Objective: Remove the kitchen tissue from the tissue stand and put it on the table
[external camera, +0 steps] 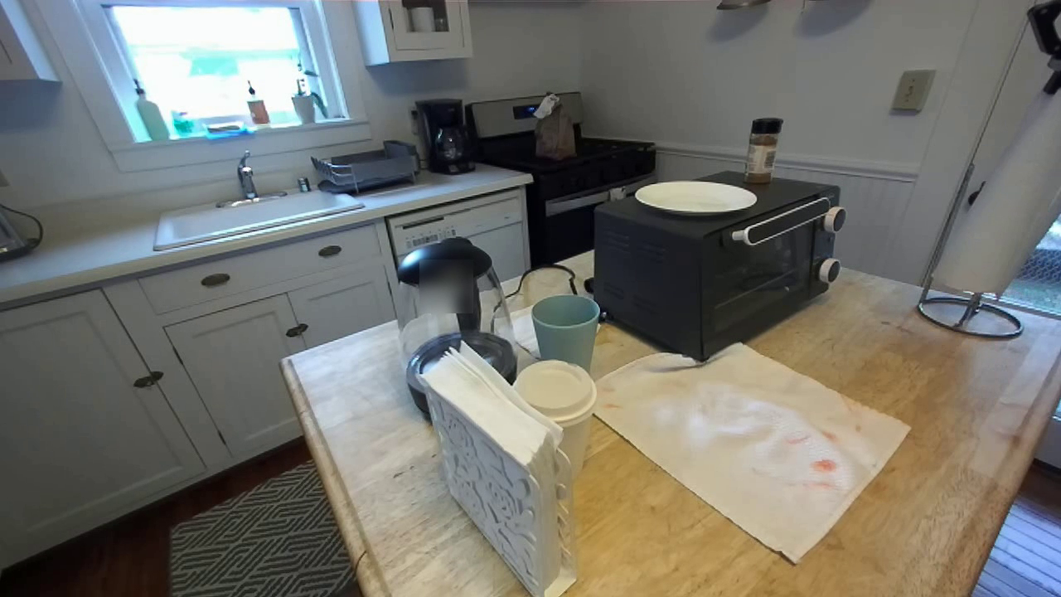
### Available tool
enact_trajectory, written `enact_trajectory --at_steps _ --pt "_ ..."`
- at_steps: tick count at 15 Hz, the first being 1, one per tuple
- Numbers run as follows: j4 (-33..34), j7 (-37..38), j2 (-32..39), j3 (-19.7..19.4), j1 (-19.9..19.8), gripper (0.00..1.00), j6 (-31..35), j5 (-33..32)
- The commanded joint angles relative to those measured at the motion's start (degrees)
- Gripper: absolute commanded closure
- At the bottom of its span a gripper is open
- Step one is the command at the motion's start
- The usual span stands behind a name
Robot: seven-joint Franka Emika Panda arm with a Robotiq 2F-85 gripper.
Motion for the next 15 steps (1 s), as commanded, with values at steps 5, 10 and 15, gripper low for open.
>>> enact_trajectory --at_steps 5,10,15 --pt "4.4 -1.5 -4.8 -0.4 0.2 0.99 -7.0 2.6" --pt "7.5 -0.8 -8.5 -0.4 -0.4 0.99 -9.7 2.1" --pt "9.3 -0.2 -12.2 0.6 0.0 0.99 -10.2 1.8"
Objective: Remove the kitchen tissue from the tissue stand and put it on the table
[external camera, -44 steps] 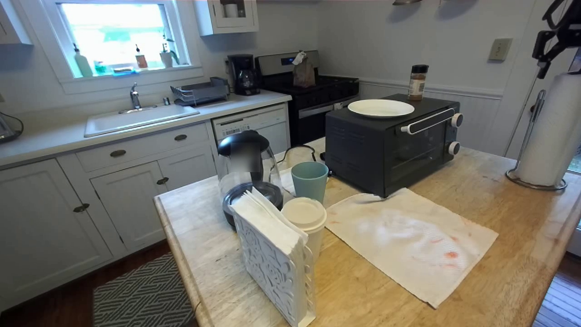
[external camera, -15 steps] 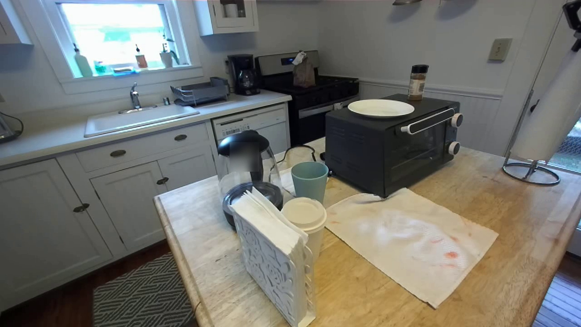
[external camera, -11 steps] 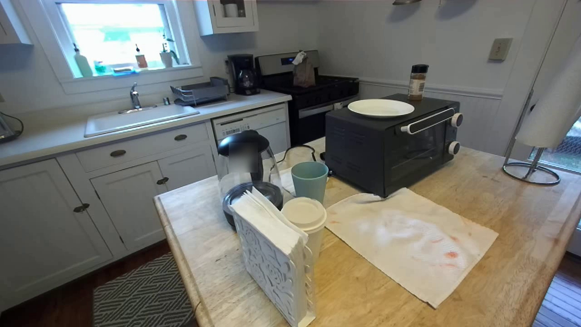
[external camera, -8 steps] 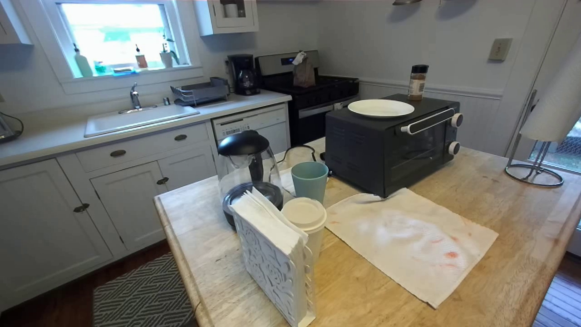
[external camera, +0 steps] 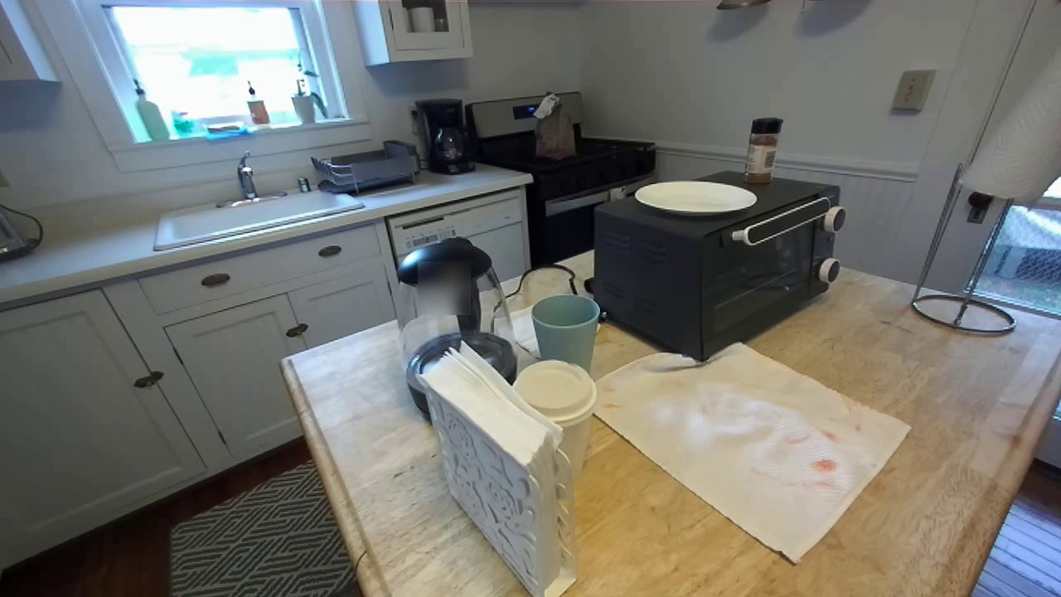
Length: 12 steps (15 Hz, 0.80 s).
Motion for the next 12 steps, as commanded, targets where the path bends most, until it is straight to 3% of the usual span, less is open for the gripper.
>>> enact_trajectory --at_steps 1,12 --pt "1.7 0.5 -3.0 1.0 0.1 0.99 -1.5 0.7" --pt "3.9 -0.1 -9.3 2.6 1.5 0.99 -2.1 2.6"
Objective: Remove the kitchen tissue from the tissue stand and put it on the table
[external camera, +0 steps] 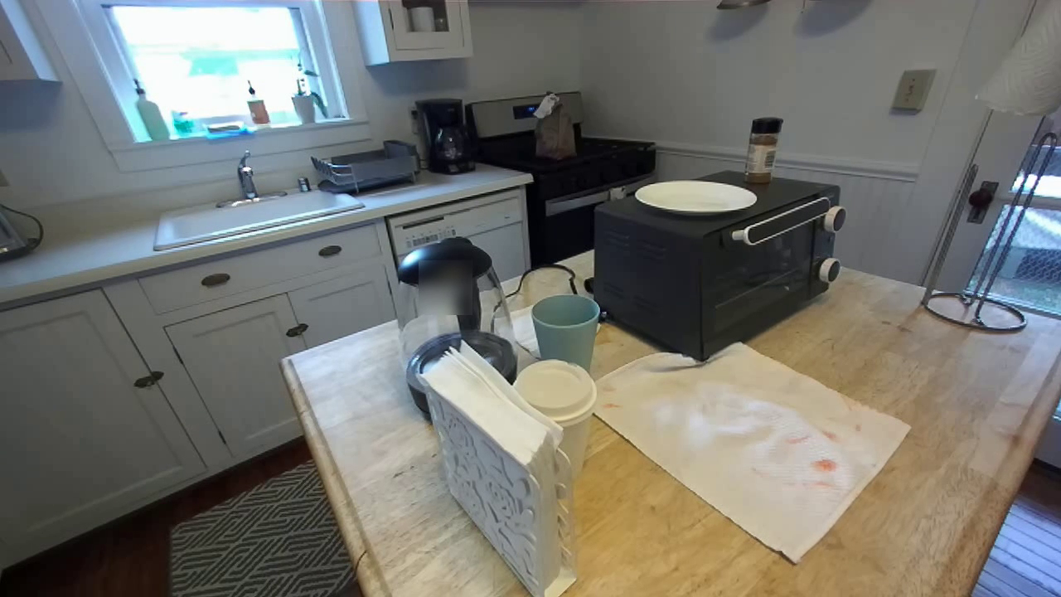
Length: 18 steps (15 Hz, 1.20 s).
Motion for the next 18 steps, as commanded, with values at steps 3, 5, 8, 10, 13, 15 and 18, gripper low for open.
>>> enact_trajectory --at_steps 3,5,8,10,13,15,18 --pt "0.4 -2.2 -2.6 -0.3 2.4 0.99 -1.9 5.1" --pt "0.2 -4.2 -3.1 -0.3 3.4 0.99 -5.2 6.3" --pt "-0.2 -7.1 -3.0 0.1 4.6 0.99 -12.2 6.5" --pt "-0.7 -7.7 -2.3 0.7 4.8 0.99 -14.7 5.4" --pt "-3.2 -7.1 -1.1 2.2 4.6 0.99 -12.5 3.6" --pt "-5.7 -6.9 -0.3 3.3 4.7 0.99 -11.1 2.5" --pt "-8.9 -7.2 2.0 4.5 5.2 0.99 -10.6 1.4"
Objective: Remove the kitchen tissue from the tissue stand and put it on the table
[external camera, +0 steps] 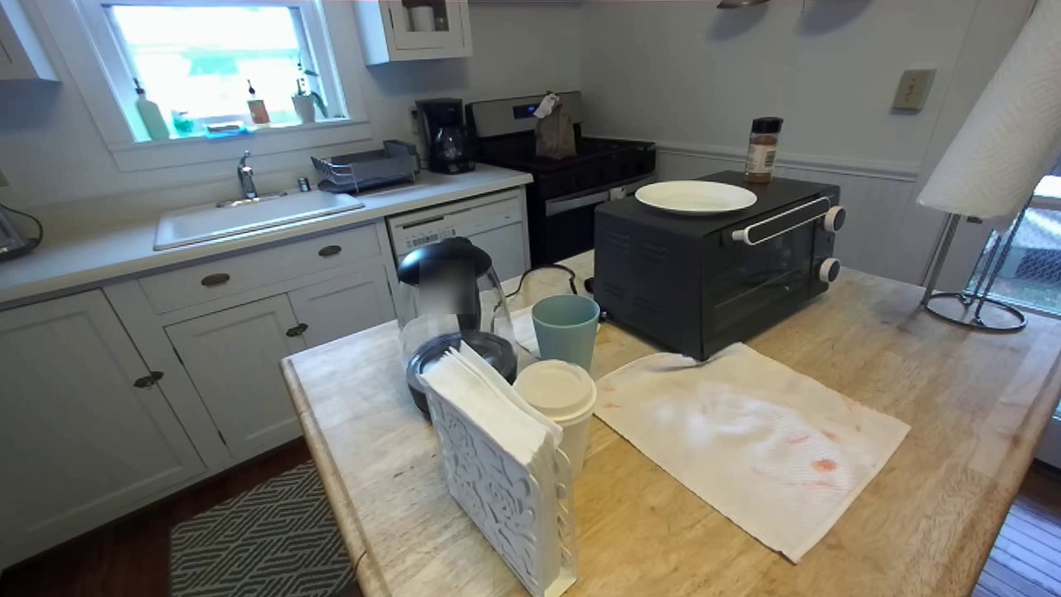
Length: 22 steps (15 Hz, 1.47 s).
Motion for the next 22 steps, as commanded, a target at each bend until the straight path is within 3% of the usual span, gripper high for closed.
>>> enact_trajectory --at_steps 1,8,17,18,20,22 --pt "-4.4 -0.7 2.2 1.5 0.5 0.99 3.0 -2.4" --pt "-18.2 -2.0 4.2 2.8 1.5 0.99 19.9 -4.1" --pt "-28.0 -0.9 4.8 3.4 1.5 0.99 27.7 -3.3" --pt "-28.0 -1.0 4.8 3.3 1.5 0.72 28.0 -2.9" --pt "-28.1 -1.4 4.0 3.1 1.4 0.65 27.9 -2.6" --pt "-28.2 -1.6 2.2 2.7 1.1 0.51 27.6 -2.4"
